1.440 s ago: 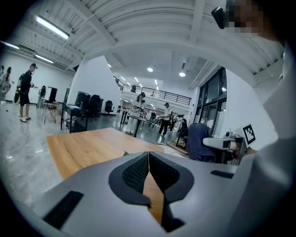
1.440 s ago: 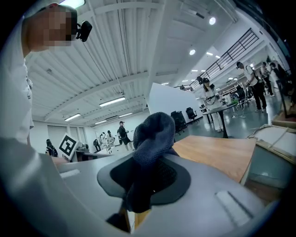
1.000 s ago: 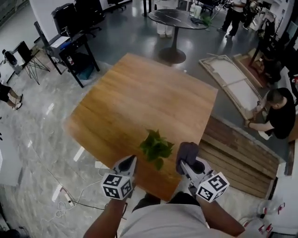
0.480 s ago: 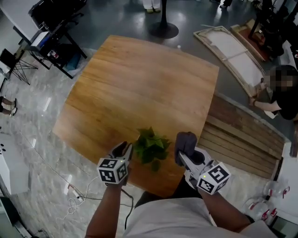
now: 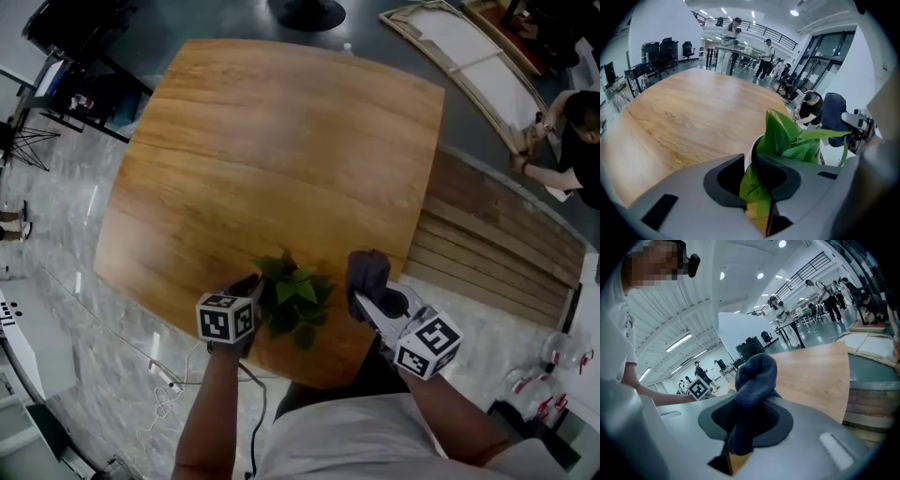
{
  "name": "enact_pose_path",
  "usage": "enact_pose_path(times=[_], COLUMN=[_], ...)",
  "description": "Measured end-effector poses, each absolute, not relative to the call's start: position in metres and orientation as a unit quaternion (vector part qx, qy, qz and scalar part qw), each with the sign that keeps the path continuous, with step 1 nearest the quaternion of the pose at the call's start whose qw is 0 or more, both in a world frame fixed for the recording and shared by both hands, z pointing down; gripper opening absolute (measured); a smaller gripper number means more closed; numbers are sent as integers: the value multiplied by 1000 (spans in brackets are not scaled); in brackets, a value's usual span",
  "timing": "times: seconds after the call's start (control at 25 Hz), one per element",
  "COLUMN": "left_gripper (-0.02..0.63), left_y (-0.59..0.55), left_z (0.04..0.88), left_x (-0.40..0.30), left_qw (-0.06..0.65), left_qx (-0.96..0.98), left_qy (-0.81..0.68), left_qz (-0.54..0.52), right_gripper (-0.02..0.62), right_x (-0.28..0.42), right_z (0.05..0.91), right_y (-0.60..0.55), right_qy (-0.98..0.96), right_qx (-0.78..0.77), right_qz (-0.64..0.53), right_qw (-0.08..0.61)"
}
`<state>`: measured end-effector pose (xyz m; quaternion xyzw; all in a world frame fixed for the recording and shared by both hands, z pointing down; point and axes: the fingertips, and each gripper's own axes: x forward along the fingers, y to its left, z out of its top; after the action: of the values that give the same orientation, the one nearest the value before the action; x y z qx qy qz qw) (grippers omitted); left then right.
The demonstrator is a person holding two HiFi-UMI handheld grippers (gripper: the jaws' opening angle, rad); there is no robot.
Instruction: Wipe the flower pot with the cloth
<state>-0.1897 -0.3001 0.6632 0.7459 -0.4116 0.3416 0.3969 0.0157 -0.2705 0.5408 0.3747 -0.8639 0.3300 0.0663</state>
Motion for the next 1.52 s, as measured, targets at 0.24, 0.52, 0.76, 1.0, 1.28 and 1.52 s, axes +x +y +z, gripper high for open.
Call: enact_pose_path(times=[0.24,0.52,0.76,1.0,1.28,1.52], left_gripper=[23,17,17,18,18,18], left_y=[-310,-283,-273,-266,-267,-265], left_z=[679,693,701,702,689,682], left_x=[-188,-197,-196,-197,-183,-165], left_qw=[401,422,399,334,239,171], left_qx=[754,771,792,820,855,870], left_qy=[-423,-423,-413,-388,-357,-320], left_qz=[302,222,207,255,290,335], right_gripper=[66,66,66,64,63,63], right_x=[20,-27,-101,-126,-79,-95], right_z=[573,613,635,612,711,664], right_y=[-286,-283,-270,-258,-278,-272], right_qy=[-862,-872,-884,-887,-838,-843], right_qx=[360,281,191,132,207,158], right_qz=[351,391,413,430,463,489], right_qw=[69,91,109,101,199,160])
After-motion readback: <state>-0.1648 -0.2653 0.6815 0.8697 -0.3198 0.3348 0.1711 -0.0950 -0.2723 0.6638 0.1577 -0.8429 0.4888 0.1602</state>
